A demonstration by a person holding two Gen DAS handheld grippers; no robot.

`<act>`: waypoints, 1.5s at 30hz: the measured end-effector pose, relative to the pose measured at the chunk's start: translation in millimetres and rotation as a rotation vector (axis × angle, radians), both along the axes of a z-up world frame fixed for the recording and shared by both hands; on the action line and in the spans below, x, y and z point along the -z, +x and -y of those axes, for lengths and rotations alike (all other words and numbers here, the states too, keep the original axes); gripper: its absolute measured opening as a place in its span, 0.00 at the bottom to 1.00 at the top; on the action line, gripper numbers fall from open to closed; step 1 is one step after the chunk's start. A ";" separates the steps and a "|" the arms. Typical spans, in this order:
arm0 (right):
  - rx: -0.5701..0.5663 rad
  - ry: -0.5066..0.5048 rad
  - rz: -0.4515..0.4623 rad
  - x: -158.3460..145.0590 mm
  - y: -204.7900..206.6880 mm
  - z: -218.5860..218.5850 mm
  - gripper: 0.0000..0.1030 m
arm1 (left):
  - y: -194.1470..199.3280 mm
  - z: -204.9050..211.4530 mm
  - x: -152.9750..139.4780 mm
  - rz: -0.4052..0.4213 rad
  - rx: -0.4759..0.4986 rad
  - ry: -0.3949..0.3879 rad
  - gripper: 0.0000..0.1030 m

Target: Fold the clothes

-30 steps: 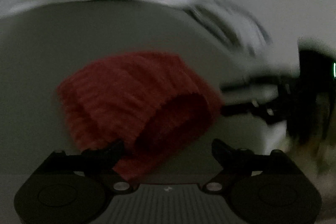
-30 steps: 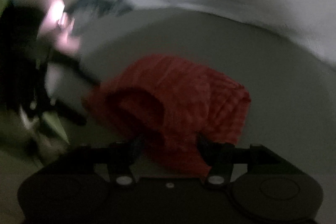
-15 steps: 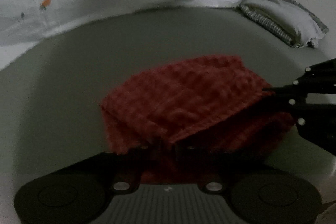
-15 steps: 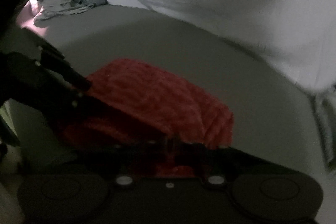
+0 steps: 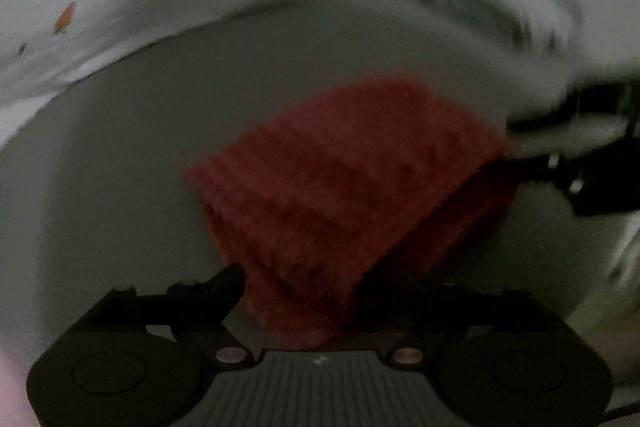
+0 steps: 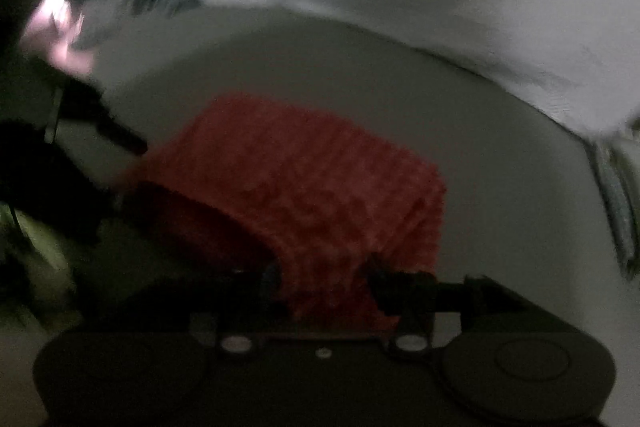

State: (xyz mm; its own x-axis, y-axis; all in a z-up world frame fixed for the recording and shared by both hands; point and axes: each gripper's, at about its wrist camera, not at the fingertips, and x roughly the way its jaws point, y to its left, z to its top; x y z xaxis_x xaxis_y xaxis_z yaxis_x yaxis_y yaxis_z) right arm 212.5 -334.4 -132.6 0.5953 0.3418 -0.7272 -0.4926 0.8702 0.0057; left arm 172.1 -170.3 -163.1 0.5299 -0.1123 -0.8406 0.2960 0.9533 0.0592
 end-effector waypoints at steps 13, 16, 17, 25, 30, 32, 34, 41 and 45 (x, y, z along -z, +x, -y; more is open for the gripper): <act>0.044 0.167 -0.070 -11.4 23.8 5.9 0.70 | 51.6 -16.0 4.3 -0.054 -0.234 -0.142 0.91; 0.026 0.163 -0.047 -17.8 23.2 8.2 0.72 | 48.4 -8.2 21.9 -0.121 -0.223 -0.102 0.91; 0.032 0.156 -0.034 -19.1 23.8 7.8 0.75 | 49.1 -7.1 28.0 -0.139 -0.224 -0.099 0.91; 0.078 -0.058 -0.133 42.1 46.7 -14.9 0.82 | 41.9 -3.0 47.9 -0.166 -0.267 -0.080 0.99; 0.068 -0.074 -0.112 54.5 34.1 -7.0 0.92 | 33.6 4.3 53.1 -0.133 -0.279 -0.055 1.00; 0.078 -0.054 -0.130 55.0 36.0 -2.1 0.93 | 33.4 4.7 52.3 -0.138 -0.284 -0.055 1.00; 0.099 -0.014 -0.155 51.6 40.2 1.7 0.93 | 34.5 1.5 49.8 -0.155 -0.290 -0.072 1.00; 0.317 0.154 -0.060 31.1 62.6 36.8 0.93 | 42.8 -30.6 36.1 -0.126 -0.381 -0.112 1.00; 0.382 0.148 -0.076 36.3 88.0 45.6 0.92 | 61.1 -49.1 31.7 -0.088 -0.401 -0.141 1.00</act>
